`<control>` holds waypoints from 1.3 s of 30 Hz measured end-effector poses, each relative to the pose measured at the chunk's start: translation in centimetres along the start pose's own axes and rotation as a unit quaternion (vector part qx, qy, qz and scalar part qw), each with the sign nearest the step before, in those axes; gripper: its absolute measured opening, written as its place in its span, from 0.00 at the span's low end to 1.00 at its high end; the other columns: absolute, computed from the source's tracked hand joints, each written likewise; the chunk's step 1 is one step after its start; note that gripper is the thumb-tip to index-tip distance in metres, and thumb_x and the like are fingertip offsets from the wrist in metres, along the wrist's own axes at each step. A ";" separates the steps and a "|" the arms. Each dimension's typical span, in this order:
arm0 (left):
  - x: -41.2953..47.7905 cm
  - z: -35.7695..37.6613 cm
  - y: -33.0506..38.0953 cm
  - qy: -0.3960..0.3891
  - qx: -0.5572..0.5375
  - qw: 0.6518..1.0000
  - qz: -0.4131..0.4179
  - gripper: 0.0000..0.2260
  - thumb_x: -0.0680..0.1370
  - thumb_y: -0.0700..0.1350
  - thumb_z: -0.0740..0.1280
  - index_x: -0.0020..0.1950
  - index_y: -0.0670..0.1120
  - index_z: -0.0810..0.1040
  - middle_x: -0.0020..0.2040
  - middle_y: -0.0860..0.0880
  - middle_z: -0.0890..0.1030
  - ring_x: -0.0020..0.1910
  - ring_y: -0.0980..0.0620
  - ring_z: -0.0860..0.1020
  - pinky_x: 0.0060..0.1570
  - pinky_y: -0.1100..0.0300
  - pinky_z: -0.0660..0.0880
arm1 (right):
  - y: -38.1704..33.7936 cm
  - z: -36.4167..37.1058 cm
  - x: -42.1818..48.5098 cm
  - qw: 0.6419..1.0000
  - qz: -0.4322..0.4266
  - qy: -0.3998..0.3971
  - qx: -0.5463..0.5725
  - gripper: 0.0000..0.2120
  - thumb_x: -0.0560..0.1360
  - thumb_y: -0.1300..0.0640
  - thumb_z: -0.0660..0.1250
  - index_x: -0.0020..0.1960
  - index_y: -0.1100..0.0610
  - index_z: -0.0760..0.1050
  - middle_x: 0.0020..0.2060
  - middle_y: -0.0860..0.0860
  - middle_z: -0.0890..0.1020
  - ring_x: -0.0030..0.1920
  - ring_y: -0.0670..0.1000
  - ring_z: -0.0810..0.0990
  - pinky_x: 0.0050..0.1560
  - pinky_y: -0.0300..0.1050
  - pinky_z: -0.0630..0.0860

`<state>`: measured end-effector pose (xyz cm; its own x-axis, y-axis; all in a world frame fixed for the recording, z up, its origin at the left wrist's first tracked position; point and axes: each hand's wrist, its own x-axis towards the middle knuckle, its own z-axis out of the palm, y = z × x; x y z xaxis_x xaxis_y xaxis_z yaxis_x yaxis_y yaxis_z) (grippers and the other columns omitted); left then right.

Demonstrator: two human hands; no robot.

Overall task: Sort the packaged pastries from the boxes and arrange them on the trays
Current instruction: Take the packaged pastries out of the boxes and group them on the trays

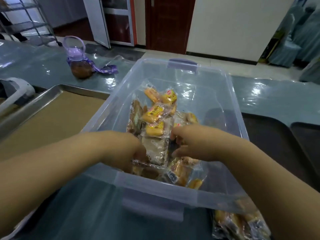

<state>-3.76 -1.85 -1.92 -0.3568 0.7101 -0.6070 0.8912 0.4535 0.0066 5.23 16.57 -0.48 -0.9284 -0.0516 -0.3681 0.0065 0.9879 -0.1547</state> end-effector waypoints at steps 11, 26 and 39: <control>2.0 -1.7 -0.1 0.063 0.037 0.997 0.034 0.08 0.79 0.44 0.59 0.49 0.57 0.74 0.46 0.55 0.75 0.46 0.54 0.75 0.51 0.57 0.75 | 1.2 1.3 0.2 0.975 -0.017 -0.161 -0.149 0.24 0.73 0.51 0.71 0.67 0.54 0.71 0.59 0.51 0.77 0.58 0.54 0.75 0.50 0.44 0.71; 5.6 -3.0 0.3 0.154 -0.052 0.986 0.024 0.07 0.78 0.45 0.60 0.52 0.55 0.74 0.45 0.55 0.73 0.45 0.53 0.74 0.48 0.54 0.76 | 0.8 6.1 2.0 0.885 -0.039 -0.316 -0.340 0.11 0.78 0.59 0.62 0.60 0.57 0.75 0.34 0.50 0.67 0.44 0.52 0.70 0.45 0.45 0.71; 5.7 -2.8 -0.7 0.156 -0.087 0.984 0.013 0.06 0.79 0.45 0.61 0.52 0.54 0.74 0.39 0.59 0.68 0.43 0.55 0.72 0.43 0.59 0.71 | 2.2 7.3 3.0 0.877 0.029 -0.336 -0.341 0.09 0.80 0.55 0.59 0.56 0.56 0.72 0.40 0.51 0.70 0.49 0.53 0.71 0.55 0.46 0.70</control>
<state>-7.19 3.45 -3.14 -0.4264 0.8414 -0.3321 0.8497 0.4984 0.1719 5.16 17.48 -8.60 -0.5035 0.1529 -0.8504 -0.3908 0.8375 0.3819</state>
